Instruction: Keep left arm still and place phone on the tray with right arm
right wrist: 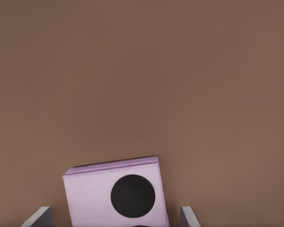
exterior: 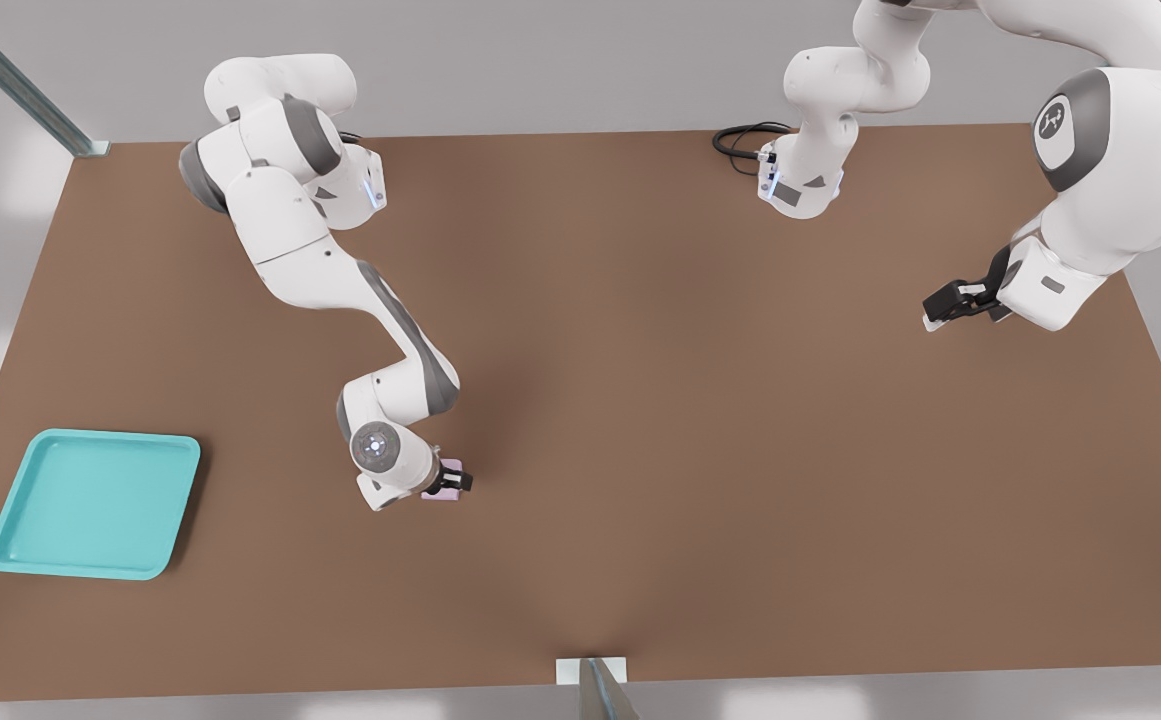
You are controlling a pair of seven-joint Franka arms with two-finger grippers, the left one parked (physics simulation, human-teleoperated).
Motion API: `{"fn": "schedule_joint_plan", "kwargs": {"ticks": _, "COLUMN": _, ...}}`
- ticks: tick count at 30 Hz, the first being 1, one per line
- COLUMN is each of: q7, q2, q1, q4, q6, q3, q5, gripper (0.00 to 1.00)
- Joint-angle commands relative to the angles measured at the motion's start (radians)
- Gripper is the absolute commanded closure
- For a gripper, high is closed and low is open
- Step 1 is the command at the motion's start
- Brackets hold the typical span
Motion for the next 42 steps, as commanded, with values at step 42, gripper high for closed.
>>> {"fn": "schedule_joint_plan", "kwargs": {"ticks": 42, "q7": -1.375, "q2": -0.103, "q1": -0.600, "q4": -0.049, "q6": -0.004, "q3": -0.163, "q5": 0.013, "gripper": 0.21}}
